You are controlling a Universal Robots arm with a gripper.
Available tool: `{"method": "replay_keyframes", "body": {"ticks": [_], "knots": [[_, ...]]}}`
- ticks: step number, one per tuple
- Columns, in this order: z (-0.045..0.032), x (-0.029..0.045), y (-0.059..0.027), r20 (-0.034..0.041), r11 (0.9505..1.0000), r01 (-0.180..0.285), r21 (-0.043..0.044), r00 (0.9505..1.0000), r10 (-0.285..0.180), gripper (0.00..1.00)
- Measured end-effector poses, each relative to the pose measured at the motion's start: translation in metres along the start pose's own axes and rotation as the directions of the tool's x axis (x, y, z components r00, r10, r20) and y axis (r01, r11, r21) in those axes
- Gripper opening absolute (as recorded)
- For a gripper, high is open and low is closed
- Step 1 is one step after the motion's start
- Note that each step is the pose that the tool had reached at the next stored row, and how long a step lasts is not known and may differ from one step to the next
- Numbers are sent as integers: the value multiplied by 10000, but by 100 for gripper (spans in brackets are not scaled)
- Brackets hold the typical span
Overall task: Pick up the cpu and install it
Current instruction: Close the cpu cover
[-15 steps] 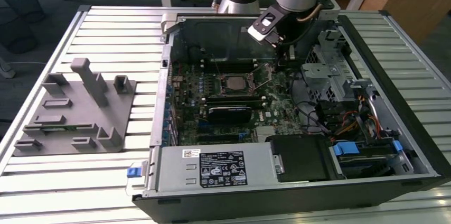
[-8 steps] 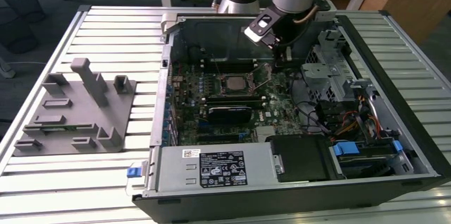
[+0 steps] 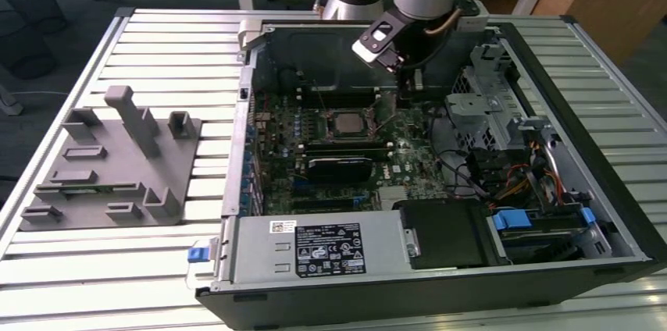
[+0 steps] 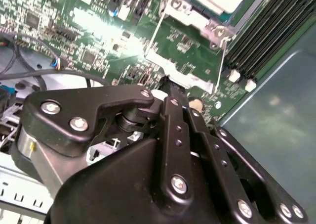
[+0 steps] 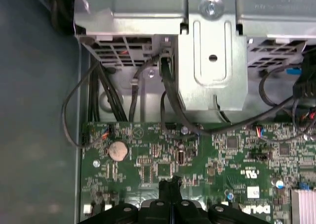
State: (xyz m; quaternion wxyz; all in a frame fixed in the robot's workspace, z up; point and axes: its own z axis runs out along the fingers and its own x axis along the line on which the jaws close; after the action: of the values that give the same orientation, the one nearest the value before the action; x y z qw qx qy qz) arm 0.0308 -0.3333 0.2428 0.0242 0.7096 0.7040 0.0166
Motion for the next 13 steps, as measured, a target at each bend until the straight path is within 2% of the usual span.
{"method": "replay_keyframes", "body": {"ticks": [7, 13], "knots": [[-8, -1, -132, -3, 10000, 0, 0, 10000, 0, 11], [-10, -2, -185, -5, 10000, 0, 0, 10000, 0, 11]]}}
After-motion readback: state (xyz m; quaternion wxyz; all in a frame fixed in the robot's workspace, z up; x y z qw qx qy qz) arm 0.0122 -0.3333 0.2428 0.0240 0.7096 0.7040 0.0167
